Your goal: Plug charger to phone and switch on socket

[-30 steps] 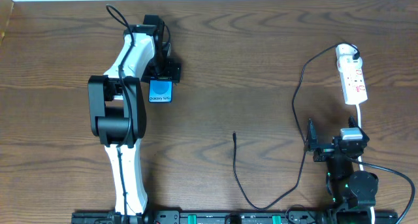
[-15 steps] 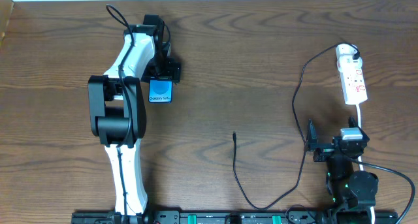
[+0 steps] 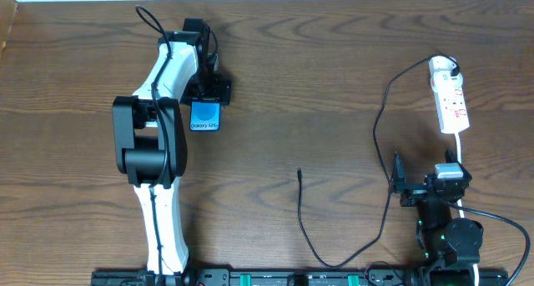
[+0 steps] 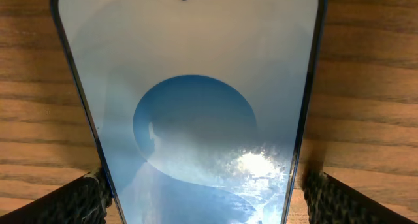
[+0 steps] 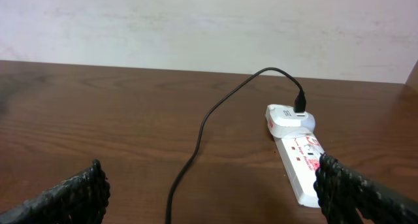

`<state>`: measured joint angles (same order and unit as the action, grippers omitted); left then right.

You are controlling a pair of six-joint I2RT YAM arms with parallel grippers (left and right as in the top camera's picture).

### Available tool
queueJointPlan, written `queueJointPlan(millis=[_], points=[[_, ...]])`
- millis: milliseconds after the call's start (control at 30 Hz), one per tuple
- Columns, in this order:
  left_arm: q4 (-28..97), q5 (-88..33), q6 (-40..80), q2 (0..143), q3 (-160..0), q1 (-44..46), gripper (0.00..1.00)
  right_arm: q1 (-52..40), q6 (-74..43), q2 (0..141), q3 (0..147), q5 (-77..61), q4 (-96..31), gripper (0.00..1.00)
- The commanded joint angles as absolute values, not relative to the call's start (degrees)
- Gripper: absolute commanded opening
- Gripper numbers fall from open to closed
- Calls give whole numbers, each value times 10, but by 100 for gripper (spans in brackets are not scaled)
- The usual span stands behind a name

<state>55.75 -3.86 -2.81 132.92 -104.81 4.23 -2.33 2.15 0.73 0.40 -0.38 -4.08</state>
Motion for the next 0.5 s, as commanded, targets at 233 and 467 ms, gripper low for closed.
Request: queueJointPlan(millis=[233, 467], points=[[539, -19, -23, 1368, -1063, 39, 94, -26, 29, 5, 3, -1, -43, 99], [541, -19, -23, 1372, -1063, 39, 94, -26, 29, 5, 3, -1, -43, 99]])
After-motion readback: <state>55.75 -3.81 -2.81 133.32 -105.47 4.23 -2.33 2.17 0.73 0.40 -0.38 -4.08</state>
